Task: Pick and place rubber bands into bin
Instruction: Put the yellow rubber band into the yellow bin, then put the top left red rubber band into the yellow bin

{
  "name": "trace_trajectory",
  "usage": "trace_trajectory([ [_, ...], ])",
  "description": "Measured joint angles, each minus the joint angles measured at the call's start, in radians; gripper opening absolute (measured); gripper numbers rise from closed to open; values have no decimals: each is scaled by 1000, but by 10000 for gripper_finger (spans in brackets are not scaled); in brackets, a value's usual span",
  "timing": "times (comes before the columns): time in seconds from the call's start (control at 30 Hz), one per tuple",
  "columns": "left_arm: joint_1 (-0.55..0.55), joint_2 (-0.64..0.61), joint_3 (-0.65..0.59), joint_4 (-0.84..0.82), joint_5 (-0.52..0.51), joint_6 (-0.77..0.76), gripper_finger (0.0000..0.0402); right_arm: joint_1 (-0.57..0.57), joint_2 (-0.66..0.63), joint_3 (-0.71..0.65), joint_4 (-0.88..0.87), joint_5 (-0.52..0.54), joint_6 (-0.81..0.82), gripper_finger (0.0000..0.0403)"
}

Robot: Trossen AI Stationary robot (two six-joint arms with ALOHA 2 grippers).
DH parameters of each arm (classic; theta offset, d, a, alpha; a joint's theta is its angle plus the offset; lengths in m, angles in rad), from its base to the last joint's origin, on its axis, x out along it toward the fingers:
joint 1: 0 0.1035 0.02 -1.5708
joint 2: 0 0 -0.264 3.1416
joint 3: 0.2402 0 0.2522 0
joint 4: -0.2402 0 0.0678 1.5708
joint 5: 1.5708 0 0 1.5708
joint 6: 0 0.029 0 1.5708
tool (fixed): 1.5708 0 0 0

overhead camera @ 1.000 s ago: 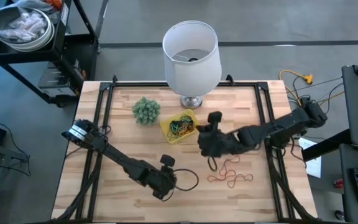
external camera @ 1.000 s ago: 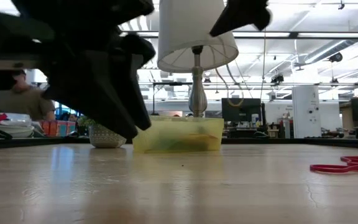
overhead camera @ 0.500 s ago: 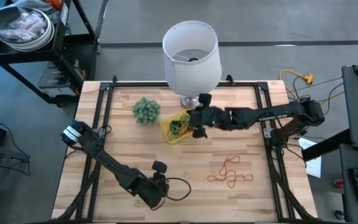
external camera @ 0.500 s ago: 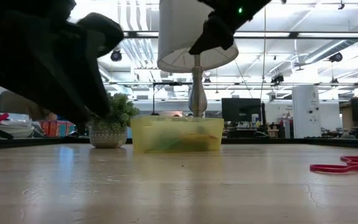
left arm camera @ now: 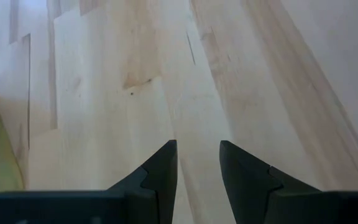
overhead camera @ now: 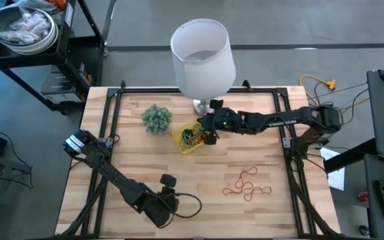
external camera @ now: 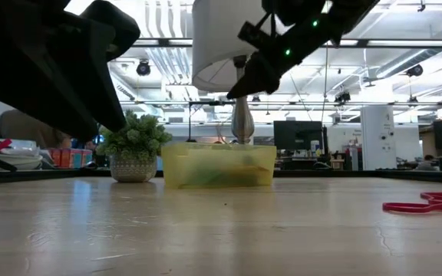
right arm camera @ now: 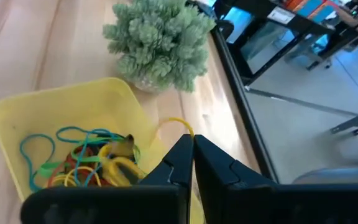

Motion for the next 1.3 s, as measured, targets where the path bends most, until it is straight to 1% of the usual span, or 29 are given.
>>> trace_trajectory([
  [0.2,0,0,0,0,0,-4,105,-6,78,27,-9,4,24,9],
  [0.33,0,0,0,0,0,-4,105,-3,84,40,-13,3,47,9],
  [0.43,0,0,0,-1,-1,-3,105,-1,79,46,-47,-38,55,13],
  [0.63,0,0,0,-1,-20,5,105,0,72,59,-123,-48,81,54],
  [0.77,0,0,0,0,-25,5,105,1,72,59,-121,-48,106,89],
  [0.9,0,0,0,0,-25,3,105,1,72,58,-122,-45,108,114],
  [1.13,0,0,2,0,-25,-2,105,2,72,58,-122,-45,109,132],
  [1.3,0,0,2,0,-24,-2,105,2,72,58,-124,-45,109,130],
])
